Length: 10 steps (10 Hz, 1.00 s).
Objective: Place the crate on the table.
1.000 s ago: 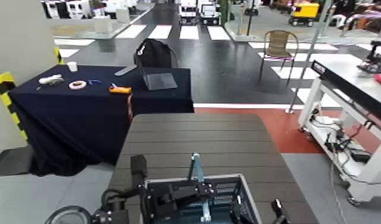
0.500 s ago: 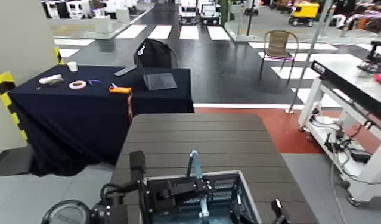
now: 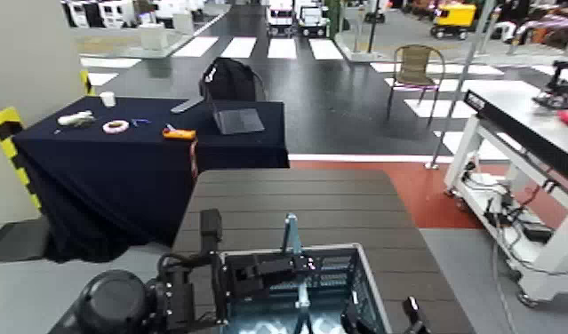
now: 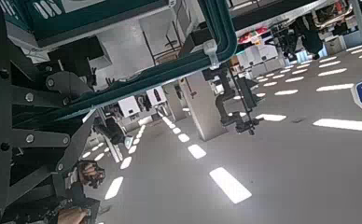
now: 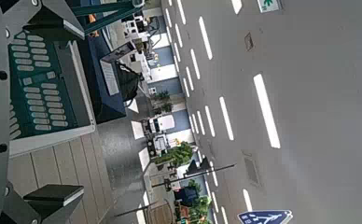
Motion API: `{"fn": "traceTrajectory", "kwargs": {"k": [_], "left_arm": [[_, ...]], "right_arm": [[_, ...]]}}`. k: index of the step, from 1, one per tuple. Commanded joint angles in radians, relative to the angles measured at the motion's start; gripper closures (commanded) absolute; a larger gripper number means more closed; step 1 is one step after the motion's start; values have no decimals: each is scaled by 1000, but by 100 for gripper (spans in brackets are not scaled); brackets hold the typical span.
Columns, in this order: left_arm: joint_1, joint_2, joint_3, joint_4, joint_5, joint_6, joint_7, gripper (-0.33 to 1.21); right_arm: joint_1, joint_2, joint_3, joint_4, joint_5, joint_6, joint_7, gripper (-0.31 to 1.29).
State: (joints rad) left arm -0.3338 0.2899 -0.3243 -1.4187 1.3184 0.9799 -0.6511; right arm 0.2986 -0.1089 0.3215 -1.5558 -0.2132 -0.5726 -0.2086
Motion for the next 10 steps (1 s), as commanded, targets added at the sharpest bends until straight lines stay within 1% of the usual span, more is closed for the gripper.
{"fn": "traceTrajectory", "kwargs": {"k": [1, 2, 3, 4, 5, 7, 8, 10], "left_arm": [[-73, -3, -48, 83, -31, -32, -31, 120], [-106, -8, -68, 109, -47, -43, -48, 120], [-151, -14, -102, 153, -65, -60, -74, 120], [-194, -28, -122, 201, -110, -73, -116, 120], [-226, -37, -150, 234, -117, -86, -136, 120], [-274, -46, -182, 302, -131, -115, -156, 120], [-304, -55, -216, 354, -136, -138, -183, 120], [-363, -83, -254, 429, -162, -176, -228, 120]], "right_arm": [[-3, 0, 4, 2, 0, -1, 0, 14], [-7, -2, 7, 3, -2, -3, 0, 14], [-6, -2, 5, 3, -2, -4, 0, 14], [-6, -2, 5, 3, -2, -4, 0, 14], [-7, -2, 7, 3, -2, -6, 0, 14], [-7, -2, 8, 5, -3, -9, 0, 14], [-7, -2, 8, 5, -3, -12, 0, 14], [-7, -3, 10, 5, -6, -18, 0, 14]]}}
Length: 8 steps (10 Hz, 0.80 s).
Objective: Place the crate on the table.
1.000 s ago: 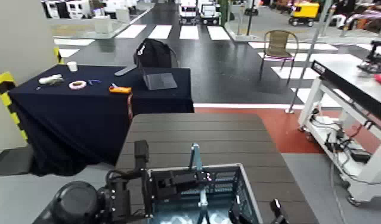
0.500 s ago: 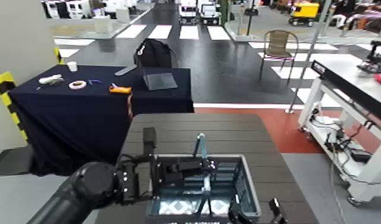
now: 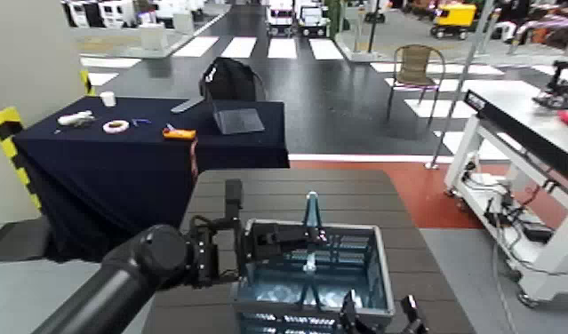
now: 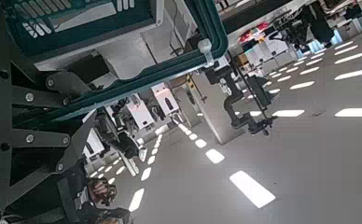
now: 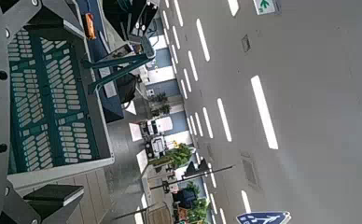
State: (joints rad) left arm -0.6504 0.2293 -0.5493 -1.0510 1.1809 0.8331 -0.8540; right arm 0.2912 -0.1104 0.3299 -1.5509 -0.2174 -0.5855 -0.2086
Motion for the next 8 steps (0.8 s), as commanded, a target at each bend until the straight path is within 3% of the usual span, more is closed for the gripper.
{"fn": "traceTrajectory", "kwargs": {"k": [1, 8], "left_arm": [[-66, -31, -38, 97, -32, -46, -28, 120], [-140, -76, -67, 286, -60, -106, -42, 119]], "right_arm": [[-1, -2, 3, 0, -3, -7, 0, 14], [-10, -9, 11, 9, -16, -23, 0, 14]]}}
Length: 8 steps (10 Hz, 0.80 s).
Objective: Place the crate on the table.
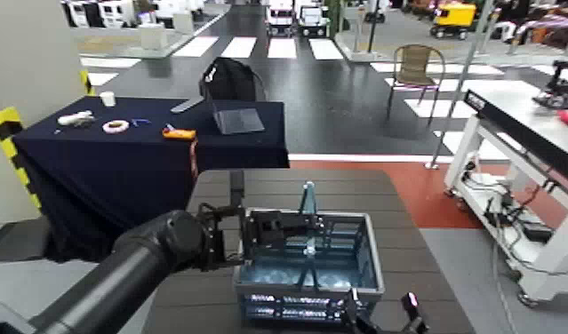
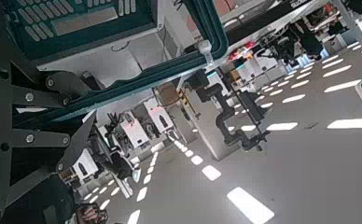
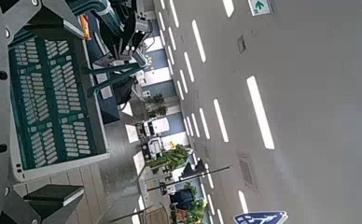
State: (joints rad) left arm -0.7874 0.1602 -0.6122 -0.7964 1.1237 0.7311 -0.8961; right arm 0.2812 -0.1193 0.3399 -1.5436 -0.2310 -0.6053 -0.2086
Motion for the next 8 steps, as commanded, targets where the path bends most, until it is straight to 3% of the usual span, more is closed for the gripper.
{"fn": "traceTrajectory", "kwargs": {"k": [1, 5, 8], "left_arm": [[-1, -11, -6, 45, -1, -4, 0, 119], [-3, -17, -1, 88, -1, -7, 3, 118], [0, -17, 11, 100, 1, -22, 8, 105]], "right_arm": [[-2, 0, 1, 2, -2, -5, 0, 14], [-4, 0, 4, 3, -4, -5, 0, 14], [-4, 0, 5, 3, -4, -5, 0, 14]]}}
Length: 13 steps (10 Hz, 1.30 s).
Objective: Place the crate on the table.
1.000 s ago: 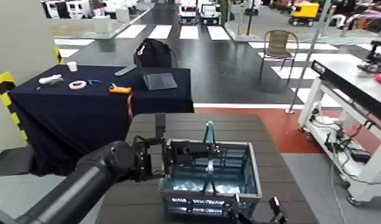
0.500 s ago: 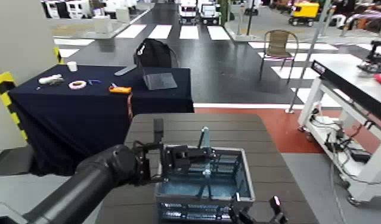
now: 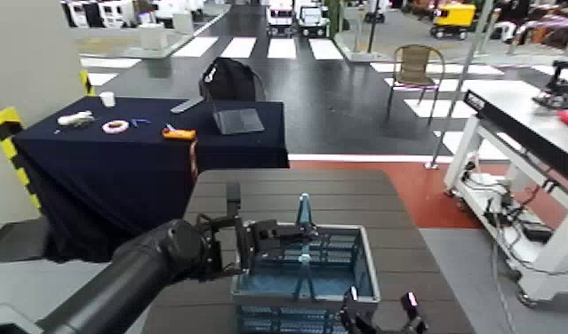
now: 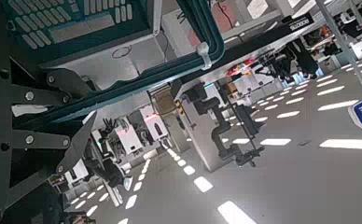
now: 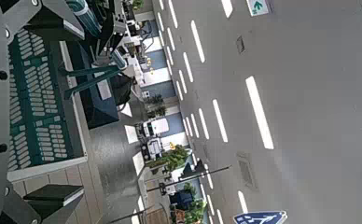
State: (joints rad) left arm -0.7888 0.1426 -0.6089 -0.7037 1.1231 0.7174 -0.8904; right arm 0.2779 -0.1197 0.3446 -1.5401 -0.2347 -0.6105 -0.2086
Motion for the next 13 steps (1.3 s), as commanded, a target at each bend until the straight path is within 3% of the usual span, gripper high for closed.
{"fn": "traceTrajectory", "kwargs": {"k": [1, 2, 4, 5, 9, 10, 11, 13], "left_arm": [[2, 0, 14, 9, 1, -16, 2, 97], [3, 0, 18, 10, 1, -32, 2, 77], [8, 0, 28, 10, 1, -56, 5, 18], [10, 0, 28, 12, 1, -72, 7, 9], [51, 26, 78, -72, -29, -124, 123, 11], [94, 46, 123, -160, -55, -128, 192, 11], [161, 66, 210, -293, -134, -125, 292, 11], [307, 84, 342, -577, -258, -138, 487, 12]], "right_arm": [[1, 0, 1, 0, 0, 0, 0, 14], [1, 0, 1, 0, -2, 0, 0, 14], [3, 0, -1, -2, -3, 0, 0, 14], [3, 0, -1, -2, -3, 0, 0, 14], [9, 2, -6, -6, -3, 5, 0, 14], [9, 2, -7, -8, -3, 6, 0, 14], [11, 2, -9, -8, -3, 8, 0, 14], [15, 3, -15, -11, -2, 11, 0, 14]]}}
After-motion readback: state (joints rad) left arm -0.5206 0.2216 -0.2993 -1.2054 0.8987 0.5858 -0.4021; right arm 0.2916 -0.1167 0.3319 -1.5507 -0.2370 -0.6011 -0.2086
